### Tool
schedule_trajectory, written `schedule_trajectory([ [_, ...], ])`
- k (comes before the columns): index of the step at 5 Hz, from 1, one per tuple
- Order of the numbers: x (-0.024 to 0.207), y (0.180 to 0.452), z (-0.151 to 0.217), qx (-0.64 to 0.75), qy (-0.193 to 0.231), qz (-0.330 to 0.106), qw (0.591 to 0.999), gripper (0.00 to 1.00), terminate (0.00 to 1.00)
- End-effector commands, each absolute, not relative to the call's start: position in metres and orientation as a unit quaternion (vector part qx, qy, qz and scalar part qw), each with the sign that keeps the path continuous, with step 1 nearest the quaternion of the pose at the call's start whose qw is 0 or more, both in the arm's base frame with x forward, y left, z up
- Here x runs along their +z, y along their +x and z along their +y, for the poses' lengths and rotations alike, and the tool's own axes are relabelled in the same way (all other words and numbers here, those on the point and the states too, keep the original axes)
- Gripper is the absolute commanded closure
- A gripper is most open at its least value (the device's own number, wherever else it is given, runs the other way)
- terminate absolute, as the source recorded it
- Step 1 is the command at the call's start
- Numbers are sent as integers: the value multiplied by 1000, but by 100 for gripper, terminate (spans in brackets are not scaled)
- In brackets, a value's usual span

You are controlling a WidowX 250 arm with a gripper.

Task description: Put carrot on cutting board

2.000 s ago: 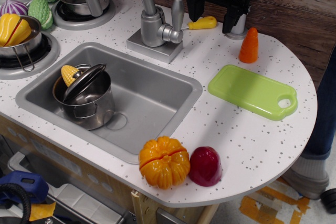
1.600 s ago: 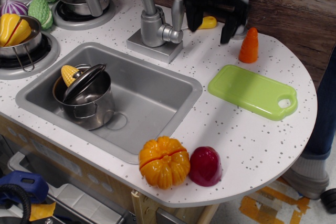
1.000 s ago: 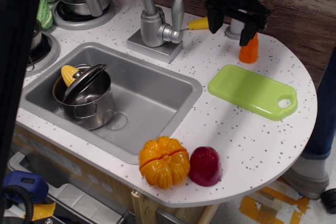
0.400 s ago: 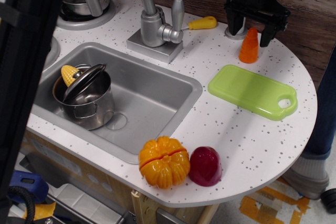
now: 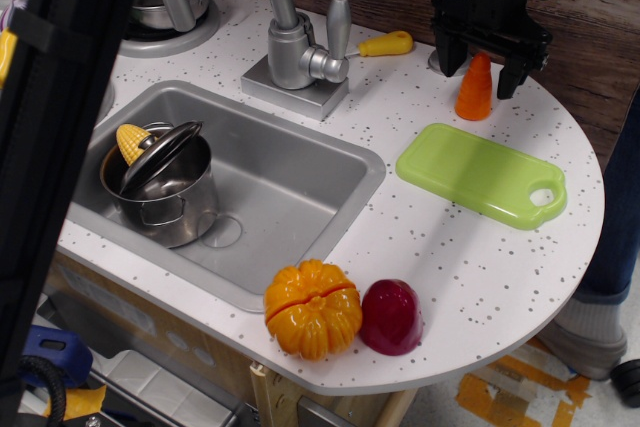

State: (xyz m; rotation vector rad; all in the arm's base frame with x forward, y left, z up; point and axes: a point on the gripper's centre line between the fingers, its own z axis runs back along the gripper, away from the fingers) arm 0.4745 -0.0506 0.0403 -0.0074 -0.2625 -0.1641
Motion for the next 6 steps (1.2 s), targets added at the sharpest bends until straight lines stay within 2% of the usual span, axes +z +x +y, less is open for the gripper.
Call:
schedule_trajectory([
  [1,56,485,-40,-80,-18,-166,983,0,0],
  [2,53,488,-41,-72,-22,-169,983,0,0],
  [3,51,491,-43,-67,-29,-171,982,100,0],
  [4,64,487,-49,-64,-15,-166,984,100,0],
  [5,101,464,-48,-69,19,-139,988,100,0],
  [6,120,441,-48,-57,33,-129,989,100,0],
])
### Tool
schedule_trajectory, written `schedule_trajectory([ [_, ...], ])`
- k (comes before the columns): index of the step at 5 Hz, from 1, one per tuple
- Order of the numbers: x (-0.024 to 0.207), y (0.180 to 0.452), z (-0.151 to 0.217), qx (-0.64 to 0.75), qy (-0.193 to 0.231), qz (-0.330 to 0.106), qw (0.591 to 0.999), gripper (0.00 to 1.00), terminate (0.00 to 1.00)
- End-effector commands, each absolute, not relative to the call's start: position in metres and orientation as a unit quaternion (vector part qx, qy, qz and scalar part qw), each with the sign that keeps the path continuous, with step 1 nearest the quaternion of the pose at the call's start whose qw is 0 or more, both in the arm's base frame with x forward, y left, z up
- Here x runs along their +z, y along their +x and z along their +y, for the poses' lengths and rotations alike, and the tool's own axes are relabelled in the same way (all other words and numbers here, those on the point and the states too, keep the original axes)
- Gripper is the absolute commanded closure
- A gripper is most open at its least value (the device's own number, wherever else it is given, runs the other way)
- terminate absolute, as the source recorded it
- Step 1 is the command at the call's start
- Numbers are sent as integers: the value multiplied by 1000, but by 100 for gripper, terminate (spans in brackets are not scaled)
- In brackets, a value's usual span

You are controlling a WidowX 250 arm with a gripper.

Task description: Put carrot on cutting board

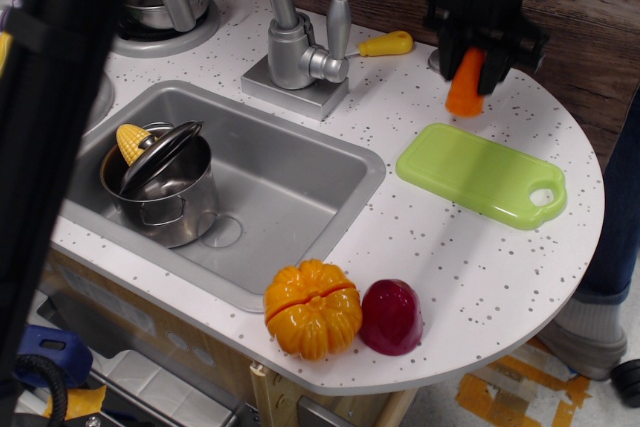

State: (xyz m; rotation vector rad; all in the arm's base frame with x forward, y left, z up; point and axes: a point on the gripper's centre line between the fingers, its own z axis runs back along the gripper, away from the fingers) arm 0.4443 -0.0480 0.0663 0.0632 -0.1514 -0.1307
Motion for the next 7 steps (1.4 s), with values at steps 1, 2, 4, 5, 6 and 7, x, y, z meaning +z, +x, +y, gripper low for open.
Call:
schedule_trajectory([
  [1,126,428,-53,-36,41,-126,990,100,0],
  [2,113,416,-54,-19,33,-141,989,100,0],
  [4,85,413,-63,-9,8,-161,987,0,0],
  [5,78,411,-69,-11,4,-167,986,0,0],
  [6,79,410,-71,-10,5,-168,986,0,0],
  [7,79,410,-71,-10,5,-168,986,0,100],
])
